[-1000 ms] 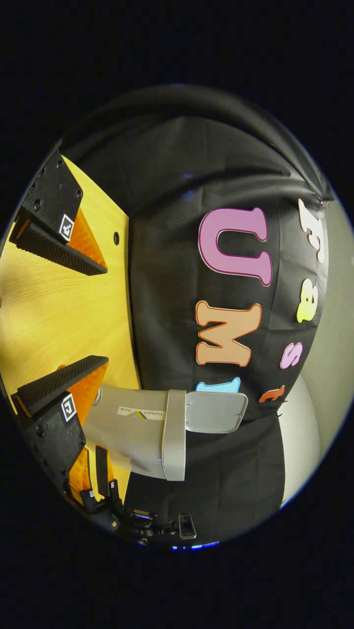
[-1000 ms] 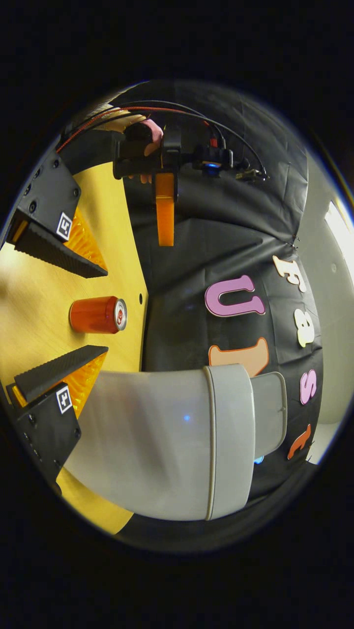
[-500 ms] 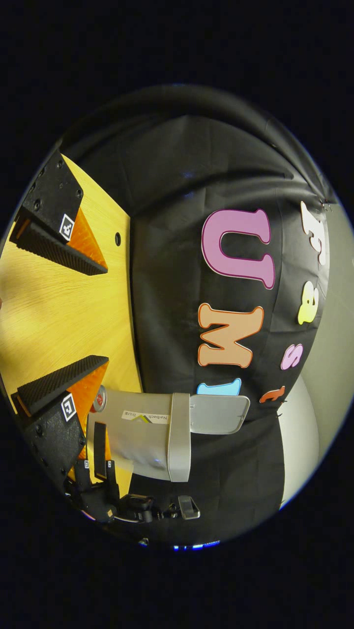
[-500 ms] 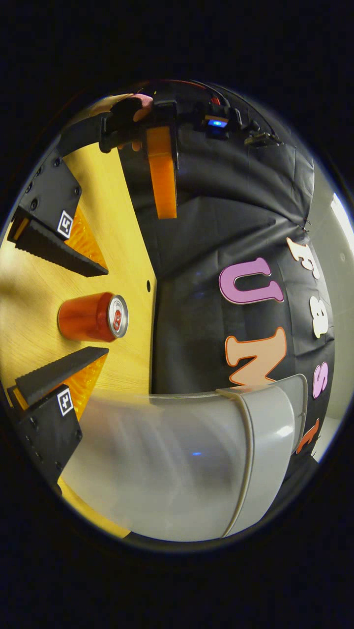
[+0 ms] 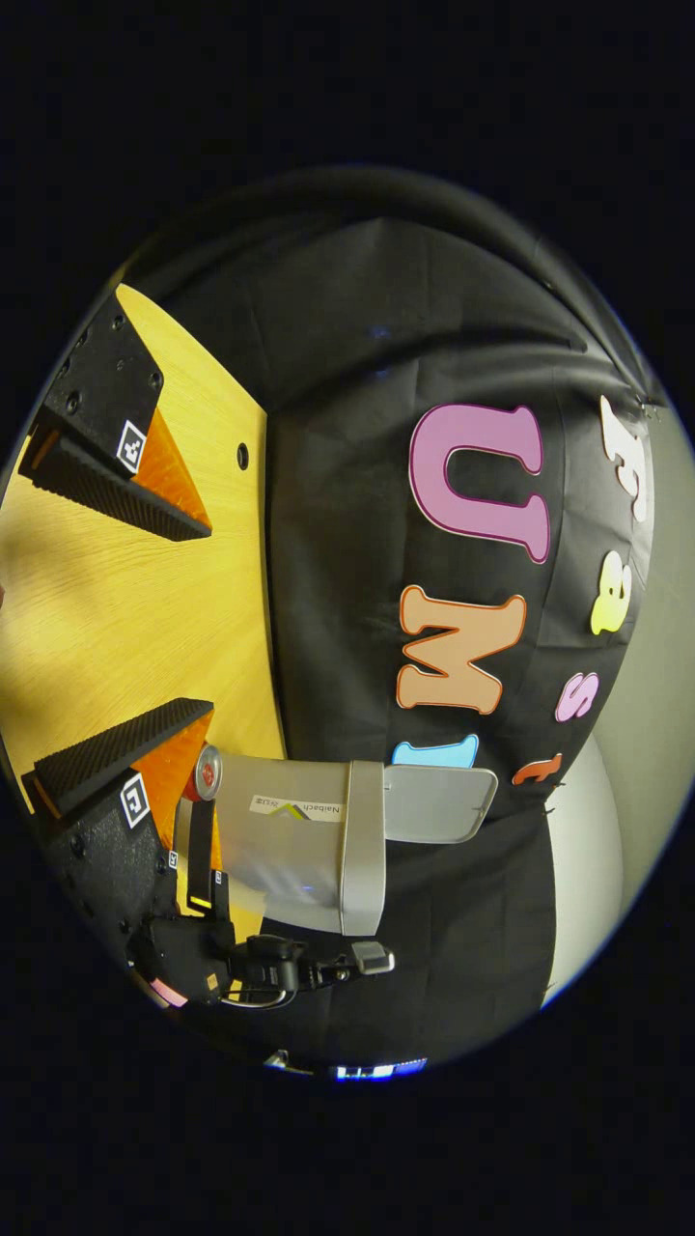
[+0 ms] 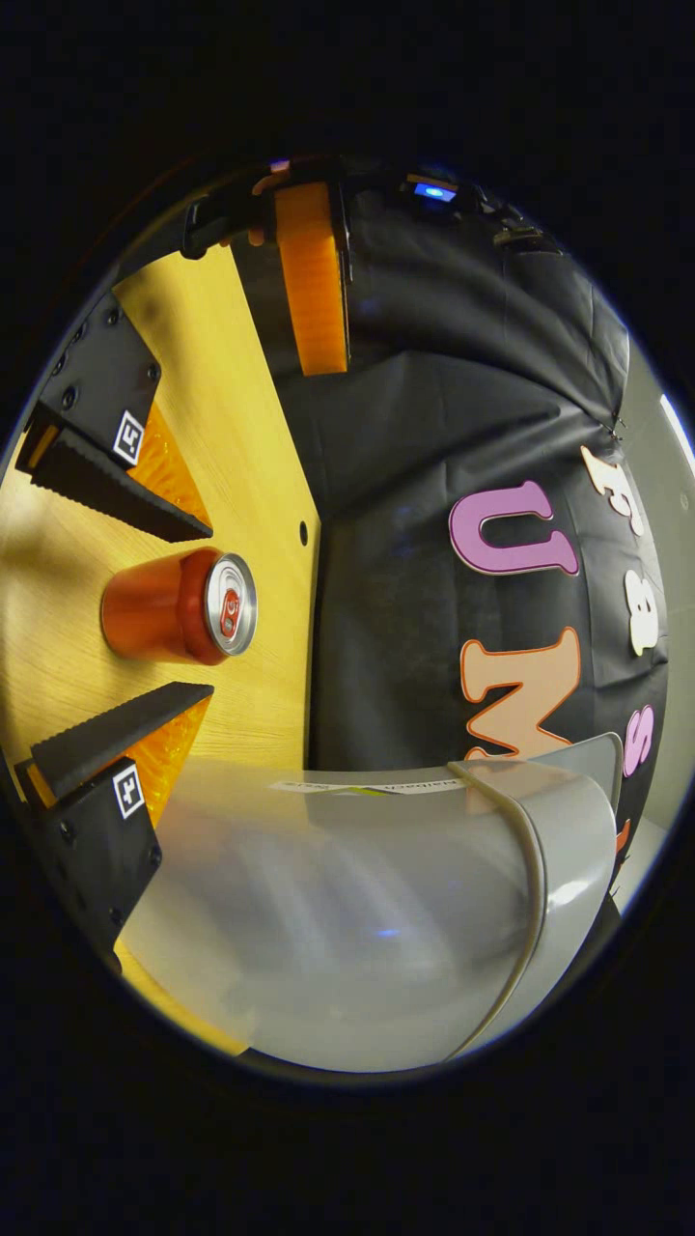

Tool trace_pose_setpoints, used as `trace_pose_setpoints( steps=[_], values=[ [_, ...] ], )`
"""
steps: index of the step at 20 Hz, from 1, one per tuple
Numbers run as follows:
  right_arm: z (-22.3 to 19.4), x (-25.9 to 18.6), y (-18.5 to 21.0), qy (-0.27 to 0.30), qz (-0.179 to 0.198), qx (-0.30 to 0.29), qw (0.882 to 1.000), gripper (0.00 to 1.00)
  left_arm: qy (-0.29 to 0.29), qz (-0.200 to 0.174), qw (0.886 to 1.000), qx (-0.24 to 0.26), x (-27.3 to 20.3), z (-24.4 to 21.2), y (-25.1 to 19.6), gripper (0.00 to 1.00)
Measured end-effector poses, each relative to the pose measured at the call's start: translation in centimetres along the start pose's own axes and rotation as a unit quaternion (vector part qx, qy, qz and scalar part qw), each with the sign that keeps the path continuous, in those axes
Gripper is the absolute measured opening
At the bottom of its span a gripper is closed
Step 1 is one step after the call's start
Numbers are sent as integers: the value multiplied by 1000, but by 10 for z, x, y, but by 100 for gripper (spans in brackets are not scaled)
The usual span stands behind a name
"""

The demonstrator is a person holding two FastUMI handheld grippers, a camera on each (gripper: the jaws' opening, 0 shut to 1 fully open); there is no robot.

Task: Press the lid of the desktop garbage bin to open it, pick up the crumpled paper on the desktop and throw it into the bin, then pick up the pop can on the desktop and drop it into the bin, and finally close the garbage bin lid.

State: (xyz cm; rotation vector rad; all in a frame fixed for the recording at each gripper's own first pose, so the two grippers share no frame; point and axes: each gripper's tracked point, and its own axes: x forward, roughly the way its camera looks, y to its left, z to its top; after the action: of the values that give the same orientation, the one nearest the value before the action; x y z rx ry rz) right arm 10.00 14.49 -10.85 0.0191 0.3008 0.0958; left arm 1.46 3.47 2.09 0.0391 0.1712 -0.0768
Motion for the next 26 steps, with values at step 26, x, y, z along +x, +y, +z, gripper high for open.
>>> trace_pose_setpoints(
  steps=[26],
  values=[
    [45,-43,32,-8,50,-13,999,86,34,30,999,-5,-2,-26,16,96]
  ],
)
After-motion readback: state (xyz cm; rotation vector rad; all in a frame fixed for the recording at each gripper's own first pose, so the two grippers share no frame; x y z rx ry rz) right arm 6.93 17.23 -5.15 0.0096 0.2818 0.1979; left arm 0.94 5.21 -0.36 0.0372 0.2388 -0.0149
